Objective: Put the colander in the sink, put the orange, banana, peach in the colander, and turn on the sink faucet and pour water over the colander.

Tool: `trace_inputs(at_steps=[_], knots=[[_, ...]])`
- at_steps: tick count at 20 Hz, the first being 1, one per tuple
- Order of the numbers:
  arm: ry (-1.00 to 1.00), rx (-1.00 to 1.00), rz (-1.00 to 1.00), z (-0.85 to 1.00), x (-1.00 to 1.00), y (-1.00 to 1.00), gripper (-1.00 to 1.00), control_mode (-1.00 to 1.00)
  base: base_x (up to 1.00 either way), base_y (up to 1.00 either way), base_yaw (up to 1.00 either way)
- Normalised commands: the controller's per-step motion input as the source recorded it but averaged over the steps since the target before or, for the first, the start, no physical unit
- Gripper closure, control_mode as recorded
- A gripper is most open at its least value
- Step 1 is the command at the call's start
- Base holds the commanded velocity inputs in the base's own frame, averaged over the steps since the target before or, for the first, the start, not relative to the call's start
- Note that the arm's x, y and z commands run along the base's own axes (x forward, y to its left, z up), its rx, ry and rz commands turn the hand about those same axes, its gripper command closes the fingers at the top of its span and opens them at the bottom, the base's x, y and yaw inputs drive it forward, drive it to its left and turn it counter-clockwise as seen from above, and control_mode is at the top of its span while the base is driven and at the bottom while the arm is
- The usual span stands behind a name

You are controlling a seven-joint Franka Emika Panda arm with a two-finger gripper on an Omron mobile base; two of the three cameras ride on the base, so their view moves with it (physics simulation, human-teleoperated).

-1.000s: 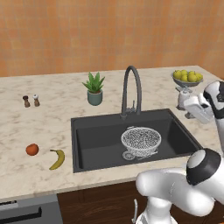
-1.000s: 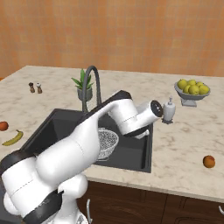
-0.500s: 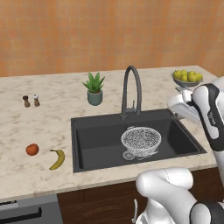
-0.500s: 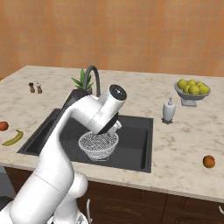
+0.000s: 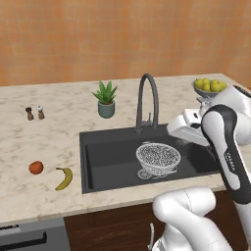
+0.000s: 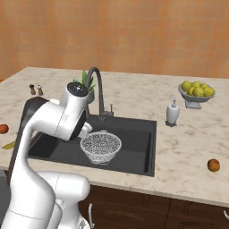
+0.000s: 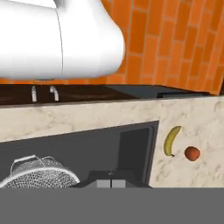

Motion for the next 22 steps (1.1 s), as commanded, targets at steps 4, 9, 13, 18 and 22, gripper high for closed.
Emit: trace_inputs(at_steps=[4,9,13,18,22], knots=[[0.08,-0.15,0.16,0.11,-0.48,1.0,1.0,-1.0,0.0,0.0,0.0],[0.09,-0.12,0.13,0.01,-0.24,0.99,1.0,-1.0,0.0,0.0,0.0],[0.08,-0.07,0.06,0.0,0.0,0.86,-1.0,-1.0,0.0,0.0,0.0],[0.05,-0.04,0.01,0.0,0.06,0.77,-1.0,-1.0,0.0,0.0,0.0],[0.0,-0.06,0.0,0.0,0.17,0.76,-1.0,-1.0,0.0,0.0,0.0]])
